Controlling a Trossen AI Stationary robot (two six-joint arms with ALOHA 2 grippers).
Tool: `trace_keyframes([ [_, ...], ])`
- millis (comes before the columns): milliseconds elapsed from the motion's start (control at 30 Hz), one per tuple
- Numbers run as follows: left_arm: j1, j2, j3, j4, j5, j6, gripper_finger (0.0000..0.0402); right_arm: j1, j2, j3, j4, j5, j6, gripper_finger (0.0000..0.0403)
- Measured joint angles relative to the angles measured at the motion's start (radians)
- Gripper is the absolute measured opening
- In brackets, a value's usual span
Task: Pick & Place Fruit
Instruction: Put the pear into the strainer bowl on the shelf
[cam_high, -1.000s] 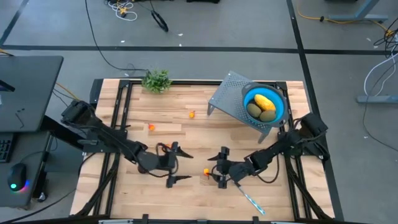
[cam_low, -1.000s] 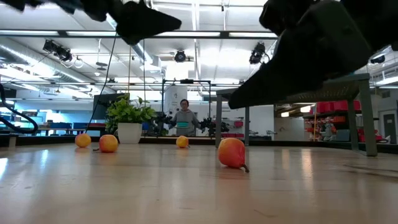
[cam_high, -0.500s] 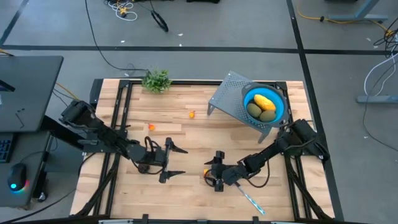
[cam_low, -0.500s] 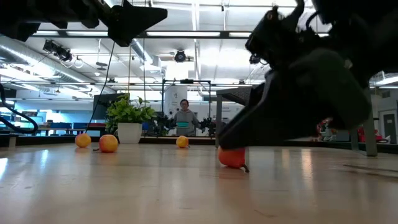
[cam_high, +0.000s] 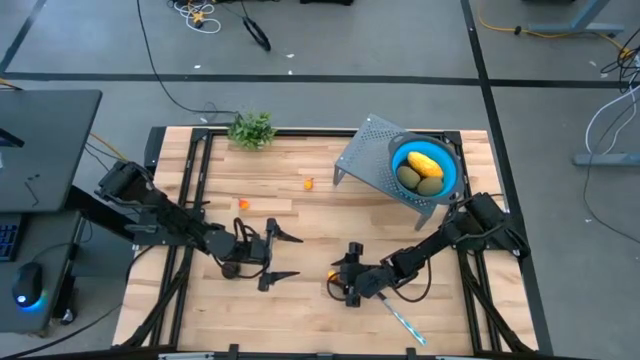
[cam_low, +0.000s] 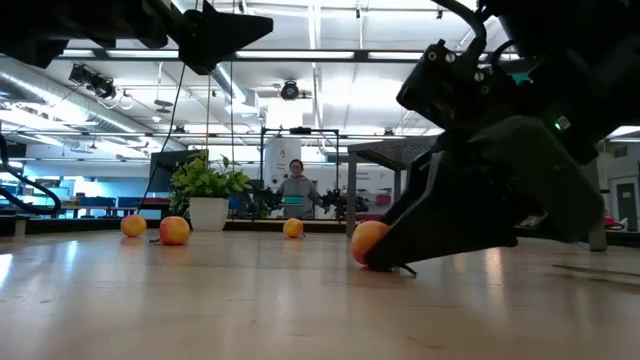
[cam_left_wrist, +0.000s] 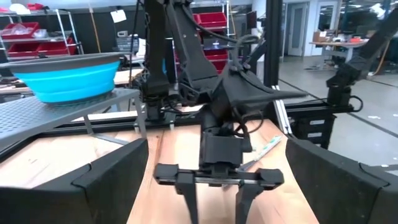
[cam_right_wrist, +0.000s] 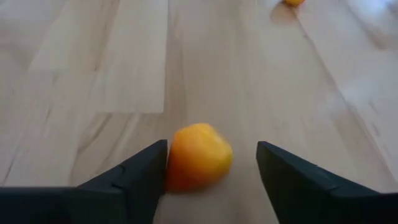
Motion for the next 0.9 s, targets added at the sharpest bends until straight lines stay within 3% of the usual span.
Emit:
trace_keyframes([
  [400,0.025,0.000,0.000,-0.001,0.008,-0.002,0.0389,0.016,-0.001,0.000,0.001,0.003,0.020,0.0163],
  [567,0.025,0.000,0.000,-0.004,0.008,-0.001,0.0389,0.023,-0.029,0.005,0.009,0.002,0.018,0.0149],
  [733,0.025,0.000,0.000,-0.004,0.008,-0.005,0.0389,0.033,-0.148,0.007,-0.040,0.042,-0.021,0.0147],
  [900,0.025,0.000,0.000,-0.004,0.008,-0.008,0.0389,0.041,-0.370,0.007,-0.249,0.189,-0.034,0.0146],
])
